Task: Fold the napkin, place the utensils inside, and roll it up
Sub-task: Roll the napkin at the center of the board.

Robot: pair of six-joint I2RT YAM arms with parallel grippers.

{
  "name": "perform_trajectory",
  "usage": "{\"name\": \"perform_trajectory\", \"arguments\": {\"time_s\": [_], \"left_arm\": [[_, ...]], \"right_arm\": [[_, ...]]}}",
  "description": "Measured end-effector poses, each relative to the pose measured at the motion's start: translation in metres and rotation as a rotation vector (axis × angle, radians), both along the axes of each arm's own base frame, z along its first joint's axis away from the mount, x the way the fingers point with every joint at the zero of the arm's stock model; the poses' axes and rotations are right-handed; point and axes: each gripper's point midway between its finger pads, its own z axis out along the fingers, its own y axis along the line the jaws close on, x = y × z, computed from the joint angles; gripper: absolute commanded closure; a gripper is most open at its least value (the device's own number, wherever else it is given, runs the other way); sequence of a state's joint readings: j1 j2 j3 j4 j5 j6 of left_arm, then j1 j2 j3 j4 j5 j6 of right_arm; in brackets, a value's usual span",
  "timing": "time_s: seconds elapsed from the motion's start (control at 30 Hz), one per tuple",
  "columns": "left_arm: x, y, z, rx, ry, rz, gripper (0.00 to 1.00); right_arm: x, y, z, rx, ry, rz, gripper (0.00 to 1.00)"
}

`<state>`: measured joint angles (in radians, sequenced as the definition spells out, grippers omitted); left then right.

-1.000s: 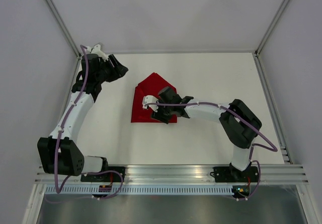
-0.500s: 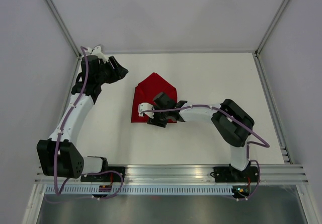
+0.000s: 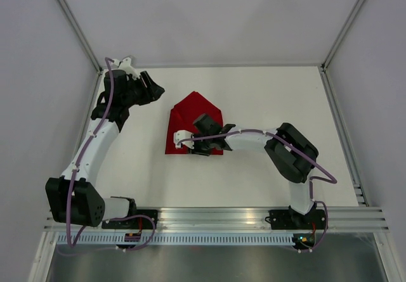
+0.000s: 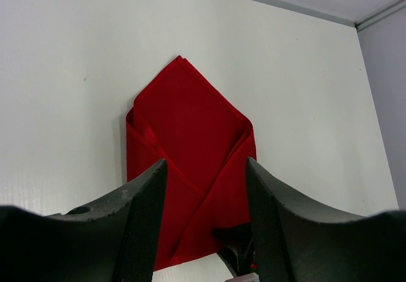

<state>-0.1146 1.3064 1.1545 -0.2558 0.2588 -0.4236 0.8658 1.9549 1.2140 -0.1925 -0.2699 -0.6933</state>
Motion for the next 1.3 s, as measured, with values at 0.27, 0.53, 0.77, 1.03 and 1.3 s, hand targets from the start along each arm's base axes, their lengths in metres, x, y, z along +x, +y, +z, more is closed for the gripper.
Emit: {"name": "perform_trajectory", "arguments": {"time_s": [0.27, 0.53, 0.77, 1.03, 1.3], "left_arm": [[-0.003, -0.010, 0.000, 0.014, -0.006, -0.037, 0.44], [-0.008, -0.027, -0.002, 0.024, -0.007, -0.086, 0.46], [-0.012, -0.035, 0.003, 0.035, -0.023, -0.094, 0.48], [-0.026, -0.042, 0.020, 0.034, -0.079, -0.105, 0.48], [-0.033, -0.042, -0.004, 0.057, -0.046, -0.088, 0.48]], "right_arm": [[0.011, 0.003, 0.001, -0.032, 0.028, 0.034, 0.82], [0.011, -0.002, 0.001, -0.073, 0.137, 0.078, 0.88], [0.008, -0.029, -0.005, -0.102, 0.248, 0.079, 0.89], [0.007, -0.057, -0.005, -0.103, 0.298, 0.064, 0.88], [-0.001, -0.079, -0.002, -0.126, 0.324, 0.036, 0.57]]}}
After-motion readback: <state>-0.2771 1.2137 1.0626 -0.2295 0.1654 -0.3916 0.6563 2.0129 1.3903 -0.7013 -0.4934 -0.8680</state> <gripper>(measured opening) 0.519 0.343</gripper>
